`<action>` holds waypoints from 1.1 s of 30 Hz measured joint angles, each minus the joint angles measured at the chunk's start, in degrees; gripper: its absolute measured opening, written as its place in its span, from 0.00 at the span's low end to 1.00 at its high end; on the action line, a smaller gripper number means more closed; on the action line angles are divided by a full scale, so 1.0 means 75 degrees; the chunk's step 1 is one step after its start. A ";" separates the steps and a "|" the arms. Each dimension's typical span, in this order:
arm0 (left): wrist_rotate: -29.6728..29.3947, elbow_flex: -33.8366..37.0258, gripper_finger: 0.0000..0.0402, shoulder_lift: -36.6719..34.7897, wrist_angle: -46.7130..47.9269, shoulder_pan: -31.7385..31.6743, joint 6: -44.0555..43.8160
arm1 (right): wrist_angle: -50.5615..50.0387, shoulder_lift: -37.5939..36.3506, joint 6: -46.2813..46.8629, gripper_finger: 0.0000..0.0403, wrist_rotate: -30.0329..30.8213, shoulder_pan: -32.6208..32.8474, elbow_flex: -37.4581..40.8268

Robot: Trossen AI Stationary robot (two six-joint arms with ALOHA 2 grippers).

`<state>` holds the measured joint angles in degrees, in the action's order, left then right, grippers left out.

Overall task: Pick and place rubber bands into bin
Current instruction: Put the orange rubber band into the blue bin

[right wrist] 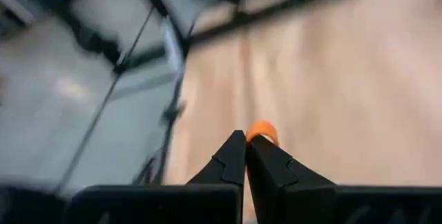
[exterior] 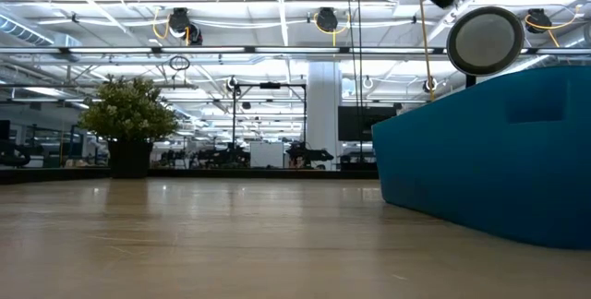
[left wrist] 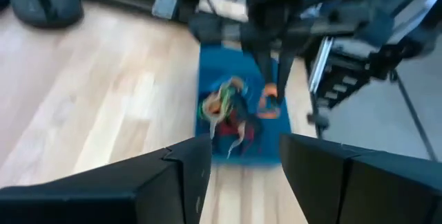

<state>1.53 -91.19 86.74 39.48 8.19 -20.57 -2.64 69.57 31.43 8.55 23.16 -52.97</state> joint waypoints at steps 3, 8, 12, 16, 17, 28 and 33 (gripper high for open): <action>-0.0080 0.0031 0.44 -0.0219 0.0324 0.0012 0.0139 | -0.0985 -0.0054 0.0893 0.00 -0.0792 0.0206 0.0000; -0.0132 0.0022 0.44 -0.0519 0.0510 0.0001 -0.0040 | -0.2753 -0.0014 0.2248 0.00 -0.1105 0.0592 0.0000; -0.0229 0.0034 0.44 -0.0673 0.0812 -0.0065 0.0041 | -0.4059 0.0046 0.3103 0.00 -0.1148 0.0734 0.0006; -0.0224 0.0019 0.44 -0.0713 0.0823 -0.0108 0.0069 | -0.4974 0.0162 0.3316 0.00 -0.1119 0.0703 0.0006; -0.0223 0.0019 0.44 -0.0714 0.0803 -0.0108 0.0069 | -0.5086 0.0212 0.3316 0.00 -0.1124 0.0666 0.0006; -0.0611 0.0019 0.44 -0.0720 0.1112 -0.0105 0.0189 | -0.5463 0.0503 0.3323 0.05 -0.1154 0.0525 0.0006; -0.0604 0.0019 0.44 -0.0720 0.1429 -0.0105 0.0184 | -0.5455 0.0503 0.3324 0.10 -0.1174 0.0525 0.0006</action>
<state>-3.00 -91.05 81.34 50.19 7.40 -19.19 -43.55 73.34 56.36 -0.25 27.09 -52.93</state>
